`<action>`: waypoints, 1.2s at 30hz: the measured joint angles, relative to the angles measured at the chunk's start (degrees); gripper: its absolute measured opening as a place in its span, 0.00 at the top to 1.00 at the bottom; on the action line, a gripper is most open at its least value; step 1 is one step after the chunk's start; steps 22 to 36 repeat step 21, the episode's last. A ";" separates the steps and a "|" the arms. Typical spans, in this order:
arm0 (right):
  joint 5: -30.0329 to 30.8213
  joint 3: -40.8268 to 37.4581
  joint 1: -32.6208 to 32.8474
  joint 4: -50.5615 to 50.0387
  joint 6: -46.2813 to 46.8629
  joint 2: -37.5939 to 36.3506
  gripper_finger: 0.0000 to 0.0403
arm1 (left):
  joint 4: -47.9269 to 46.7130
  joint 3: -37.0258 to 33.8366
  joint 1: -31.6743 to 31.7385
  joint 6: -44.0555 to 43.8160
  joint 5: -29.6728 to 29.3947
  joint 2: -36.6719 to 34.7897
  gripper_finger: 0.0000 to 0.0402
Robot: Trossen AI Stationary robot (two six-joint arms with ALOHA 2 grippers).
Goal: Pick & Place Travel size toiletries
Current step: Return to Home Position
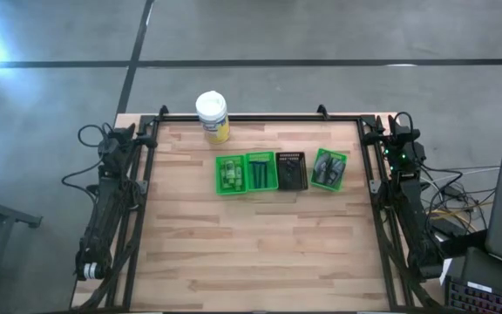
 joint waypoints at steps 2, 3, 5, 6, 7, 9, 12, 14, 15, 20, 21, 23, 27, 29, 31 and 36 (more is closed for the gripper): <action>-0.01 0.00 0.00 0.00 0.00 0.00 0.51 | 0.00 0.00 0.00 0.00 -0.01 -0.01 0.49; 0.00 0.00 0.00 0.00 0.00 0.00 0.50 | 0.02 0.00 0.00 0.00 0.01 0.00 0.49; -0.01 0.00 0.00 0.00 0.01 0.00 0.50 | 0.00 0.00 0.00 0.00 0.02 0.01 0.49; -0.02 0.00 0.00 0.00 0.00 0.00 0.49 | 0.00 0.00 0.00 0.00 0.00 0.01 0.49; -0.02 0.00 0.00 0.00 0.00 0.00 0.49 | 0.00 0.00 0.00 0.00 -0.01 0.01 0.49; -0.01 0.00 0.00 0.00 0.01 0.00 0.49 | 0.00 0.00 0.00 0.00 -0.01 0.01 0.49; -0.01 0.00 0.00 0.00 0.00 0.00 0.49 | 0.01 0.00 0.00 0.00 0.00 0.01 0.49; -0.02 0.00 0.00 0.00 0.00 0.00 0.50 | 0.00 0.00 0.00 0.00 -0.01 0.01 0.49; -0.01 0.00 0.00 0.00 0.00 0.01 0.51 | 0.01 0.00 0.00 0.00 -0.01 0.01 0.49; -0.02 0.00 0.00 0.00 0.00 0.00 0.54 | 0.02 0.00 0.00 0.00 -0.01 0.00 0.49; -0.01 0.00 0.00 0.00 0.00 0.00 0.55 | 0.00 0.00 0.00 0.00 -0.01 0.00 0.49; -0.01 0.00 0.00 0.00 0.00 0.00 0.55 | 0.00 0.00 0.00 0.00 -0.01 0.00 0.49; -0.01 0.00 0.00 0.00 0.00 0.00 0.55 | 0.00 0.00 0.00 0.00 -0.01 0.00 0.49; -0.01 0.00 0.00 0.00 0.00 0.00 0.55 | 0.00 0.00 0.00 0.00 -0.01 0.00 0.49; -0.01 0.00 0.00 0.00 0.00 0.00 0.55 | 0.00 0.00 0.00 0.00 -0.01 0.00 0.49; -0.01 0.00 0.00 0.00 0.00 0.00 0.55 | 0.00 0.00 0.00 0.00 -0.01 0.00 0.49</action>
